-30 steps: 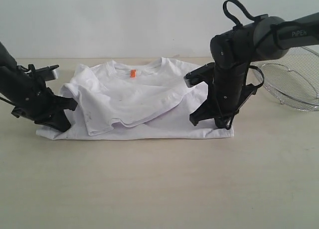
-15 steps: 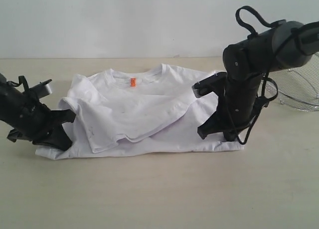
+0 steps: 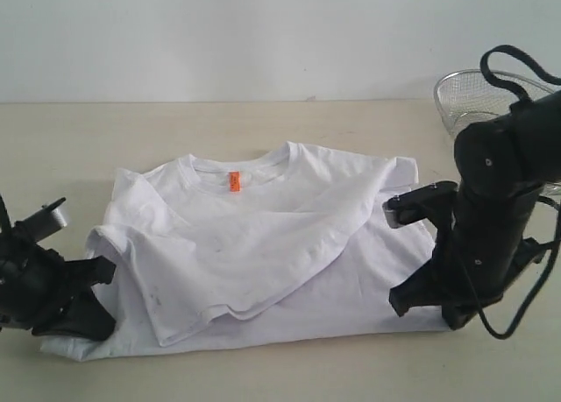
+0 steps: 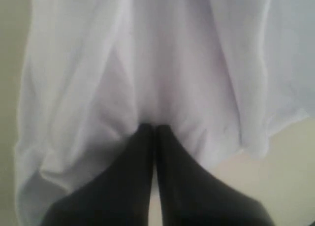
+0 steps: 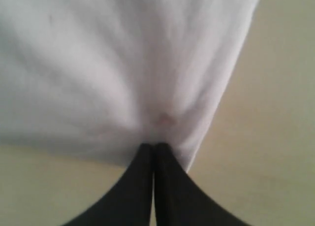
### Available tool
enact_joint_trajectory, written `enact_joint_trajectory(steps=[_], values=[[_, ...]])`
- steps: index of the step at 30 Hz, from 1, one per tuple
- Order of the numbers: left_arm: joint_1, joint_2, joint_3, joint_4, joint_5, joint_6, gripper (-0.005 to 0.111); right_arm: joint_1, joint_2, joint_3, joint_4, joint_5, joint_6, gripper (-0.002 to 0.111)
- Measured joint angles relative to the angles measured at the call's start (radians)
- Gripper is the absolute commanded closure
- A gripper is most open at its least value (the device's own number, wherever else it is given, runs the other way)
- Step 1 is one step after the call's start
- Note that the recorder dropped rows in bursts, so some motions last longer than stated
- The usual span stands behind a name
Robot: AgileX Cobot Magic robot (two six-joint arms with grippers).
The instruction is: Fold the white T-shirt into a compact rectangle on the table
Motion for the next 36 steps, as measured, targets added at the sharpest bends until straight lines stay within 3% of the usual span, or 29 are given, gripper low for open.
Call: enact_joint_trajectory(steps=[4, 10, 20, 23, 29, 36], values=[[0.0, -0.031, 0.041, -0.086, 0.023, 0.139, 0.102, 0.015, -0.112, 0.023, 0.015, 0.016, -0.006, 0.109], [-0.005, -0.132, 0.04, -0.113, 0.045, 0.181, 0.102, 0.032, -0.246, -0.028, 0.027, -0.051, -0.017, 0.109], [-0.005, -0.164, 0.039, -0.127, 0.053, 0.202, 0.101, 0.032, -0.092, -0.108, 0.029, -0.174, -0.051, 0.109], [-0.005, -0.159, 0.039, -0.173, 0.056, 0.213, 0.09, 0.032, -0.016, -0.108, 0.029, -0.187, -0.051, 0.109], [-0.005, -0.157, 0.039, -0.243, 0.08, 0.242, 0.049, 0.032, 0.069, -0.108, 0.029, -0.218, -0.051, 0.109], [-0.008, -0.155, 0.039, -0.257, 0.084, 0.241, 0.047, 0.032, 0.069, -0.109, 0.03, -0.231, -0.051, 0.109]])
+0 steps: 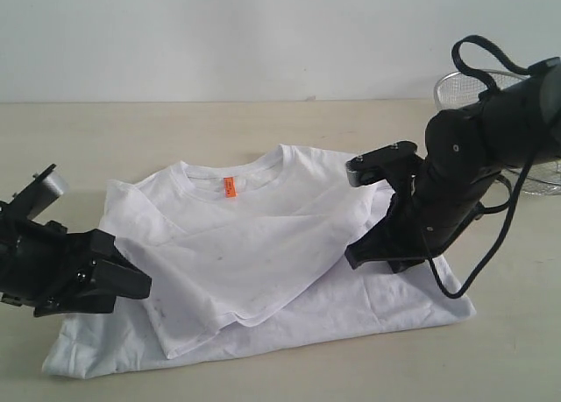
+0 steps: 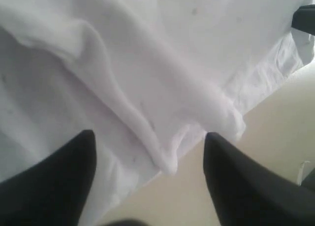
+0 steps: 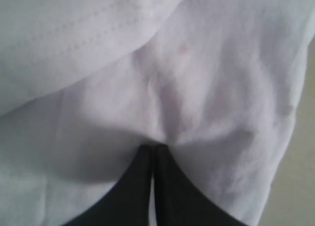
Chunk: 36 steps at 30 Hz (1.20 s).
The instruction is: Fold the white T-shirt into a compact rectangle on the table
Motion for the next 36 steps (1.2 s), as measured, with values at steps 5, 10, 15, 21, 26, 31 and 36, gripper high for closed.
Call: enact_joint_trajectory(steps=[5, 10, 15, 21, 26, 31, 36], values=[[-0.049, 0.047, -0.002, -0.032, -0.007, 0.0, 0.048, 0.0, 0.0, 0.0, 0.0, -0.004, 0.0, 0.109], [-0.109, 0.108, -0.002, -0.062, -0.063, 0.0, 0.05, 0.0, 0.0, 0.0, 0.0, -0.006, 0.0, 0.109], [-0.113, 0.116, -0.002, -0.122, -0.074, 0.027, 0.05, 0.002, 0.0, 0.0, 0.0, -0.006, 0.0, 0.109], [-0.115, 0.116, -0.002, -0.156, -0.058, 0.035, 0.054, 0.002, 0.0, 0.0, 0.0, -0.006, 0.0, 0.109], [-0.132, 0.116, -0.002, -0.19, -0.06, 0.05, 0.058, 0.002, 0.0, 0.0, 0.0, -0.008, 0.0, 0.109], [-0.177, 0.118, -0.021, -0.215, -0.121, 0.06, 0.077, 0.002, 0.0, 0.0, 0.0, -0.013, -0.006, 0.109], [-0.177, 0.118, -0.046, -0.221, -0.117, 0.069, 0.102, 0.002, 0.0, 0.0, 0.0, -0.013, -0.006, 0.109]])
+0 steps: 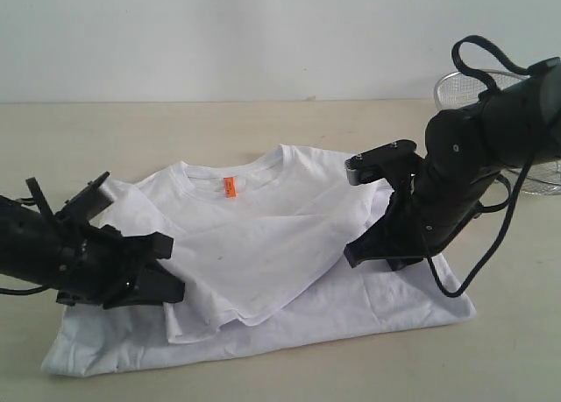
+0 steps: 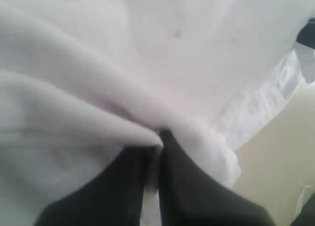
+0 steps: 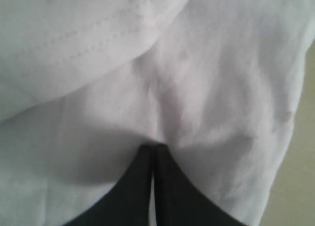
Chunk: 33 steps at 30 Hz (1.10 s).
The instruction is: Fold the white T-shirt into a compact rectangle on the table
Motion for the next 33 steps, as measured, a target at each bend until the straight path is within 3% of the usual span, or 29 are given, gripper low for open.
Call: enact_joint_trajectory(steps=[5, 8, 19, 33], values=[[0.0, -0.003, -0.088, -0.002, 0.146, 0.007, 0.102, 0.0, 0.0, 0.0, 0.0, 0.0, 0.0, 0.109], [0.0, -0.049, -0.129, -0.004, 0.163, 0.0, 0.102, 0.0, 0.0, 0.0, 0.0, 0.0, 0.0, 0.109], [-0.002, -0.117, -0.175, -0.005, -0.15, -0.017, 0.102, 0.0, 0.0, 0.0, 0.0, 0.006, 0.0, 0.109], [-0.002, 0.034, -0.294, -0.02, -0.447, 0.018, 0.102, 0.0, 0.0, 0.0, 0.0, 0.006, 0.0, 0.109]])
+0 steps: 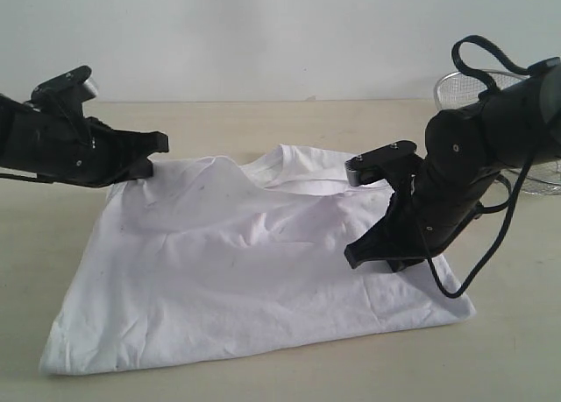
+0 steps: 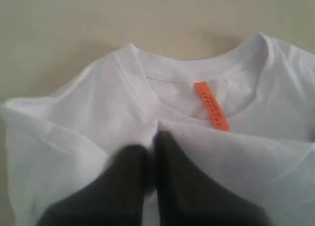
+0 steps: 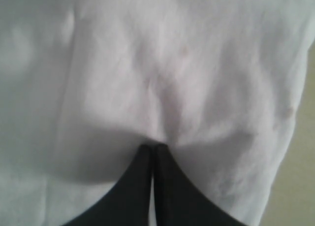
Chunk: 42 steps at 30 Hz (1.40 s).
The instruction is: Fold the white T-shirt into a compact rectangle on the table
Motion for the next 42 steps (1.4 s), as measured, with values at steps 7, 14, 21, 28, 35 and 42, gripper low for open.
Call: enact_joint_trajectory(steps=[7, 14, 21, 28, 35, 42], values=[[0.0, 0.047, -0.002, -0.007, -0.072, 0.0, 0.102, 0.0, 0.0, 0.0, 0.0, -0.007, 0.0, 0.109], [0.0, 0.047, -0.002, -0.008, -0.16, 0.0, 0.102, 0.0, 0.0, 0.0, 0.0, -0.007, 0.0, 0.109], [0.0, 0.047, -0.002, -0.013, -0.172, 0.0, 0.102, 0.0, 0.0, 0.0, 0.0, -0.007, 0.0, 0.109], [0.0, 0.047, -0.002, -0.013, -0.162, 0.0, 0.083, 0.0, 0.0, 0.0, 0.0, -0.003, -0.002, 0.109], [0.0, 0.047, 0.013, -0.013, -0.153, 0.0, 0.036, 0.0, 0.0, 0.0, 0.0, -0.003, -0.012, 0.109], [0.0, 0.047, 0.026, -0.013, -0.236, 0.0, 0.041, 0.0, 0.0, 0.0, 0.0, -0.003, -0.019, 0.109]])
